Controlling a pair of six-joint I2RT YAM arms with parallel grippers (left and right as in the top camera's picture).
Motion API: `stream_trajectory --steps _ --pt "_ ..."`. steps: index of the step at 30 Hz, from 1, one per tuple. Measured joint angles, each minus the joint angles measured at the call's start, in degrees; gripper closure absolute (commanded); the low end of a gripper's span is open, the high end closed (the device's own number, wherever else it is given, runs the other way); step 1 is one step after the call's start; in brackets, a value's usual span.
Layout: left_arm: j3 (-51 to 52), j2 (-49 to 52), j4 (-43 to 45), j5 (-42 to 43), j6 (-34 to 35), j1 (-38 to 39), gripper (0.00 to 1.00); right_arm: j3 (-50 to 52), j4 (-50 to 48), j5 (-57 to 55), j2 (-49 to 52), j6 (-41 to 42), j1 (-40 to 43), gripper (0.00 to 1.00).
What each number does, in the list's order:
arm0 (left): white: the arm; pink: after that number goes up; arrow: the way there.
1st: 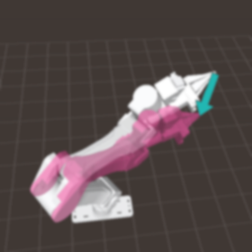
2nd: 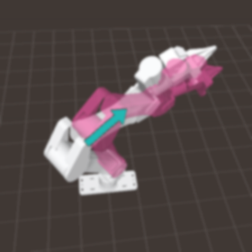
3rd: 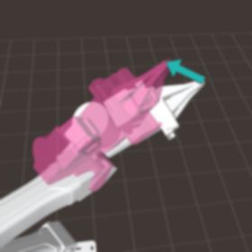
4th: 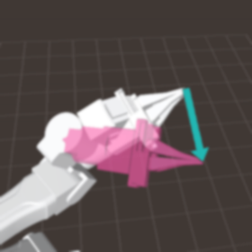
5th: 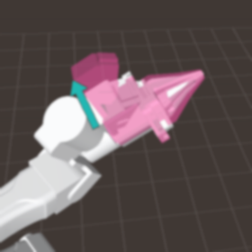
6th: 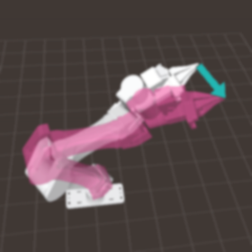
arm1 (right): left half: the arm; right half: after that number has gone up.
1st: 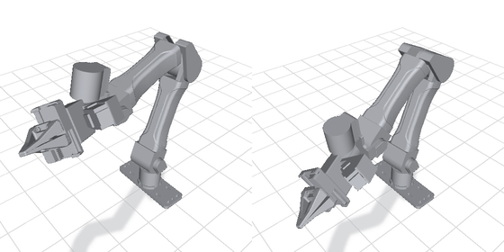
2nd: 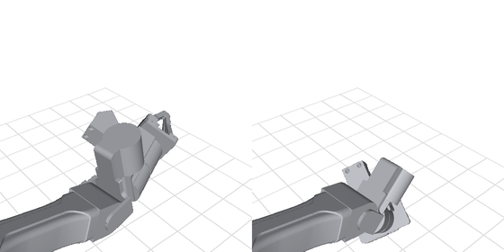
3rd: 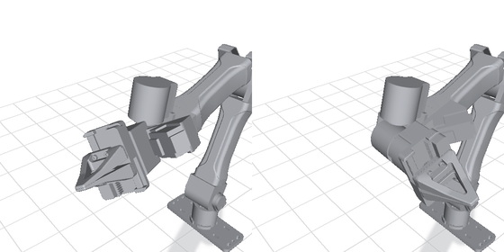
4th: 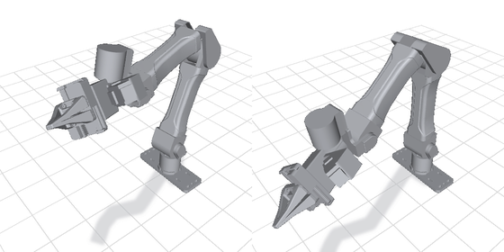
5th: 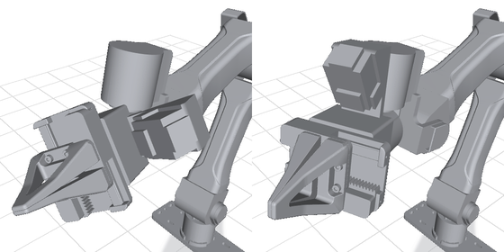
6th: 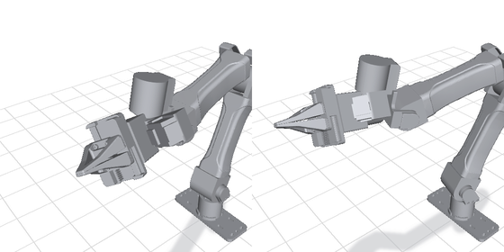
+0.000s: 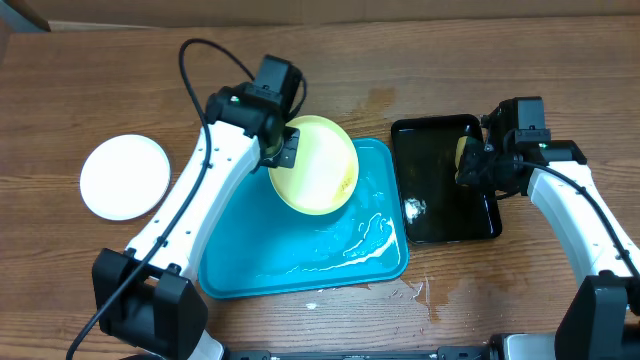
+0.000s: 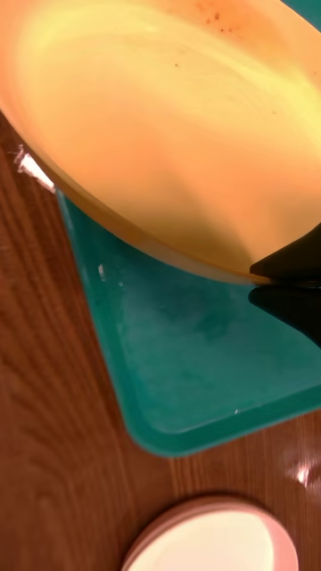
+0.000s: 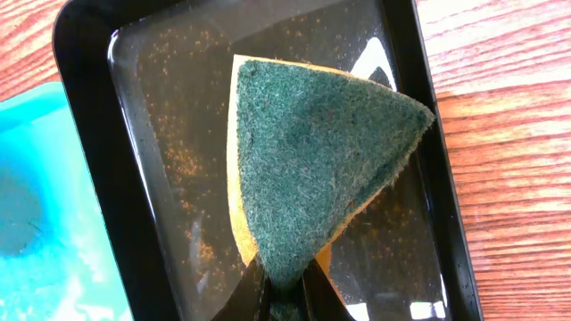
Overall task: Clean dirty plates on tray and stack at the side
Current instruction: 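Lift the sponge off the yellow plate into the black tray with the right gripper, then lift the yellow plate with the left gripper and carry it leftward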
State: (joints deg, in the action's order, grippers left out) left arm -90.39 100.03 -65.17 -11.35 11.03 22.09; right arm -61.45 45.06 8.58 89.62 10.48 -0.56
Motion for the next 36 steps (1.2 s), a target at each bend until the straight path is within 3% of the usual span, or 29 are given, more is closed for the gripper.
stream_trajectory --steps 25,36 --pt "-0.74 0.00 8.63 -45.86 2.29 23.74 0.96 11.34 -6.95 0.00 0.00 -0.79 -1.42 0.96" --pt "-0.74 0.00 8.37 -55.95 1.84 30.12 0.96 14.27 -10.25 -3.19 0.00 -2.58 -4.31 0.94"
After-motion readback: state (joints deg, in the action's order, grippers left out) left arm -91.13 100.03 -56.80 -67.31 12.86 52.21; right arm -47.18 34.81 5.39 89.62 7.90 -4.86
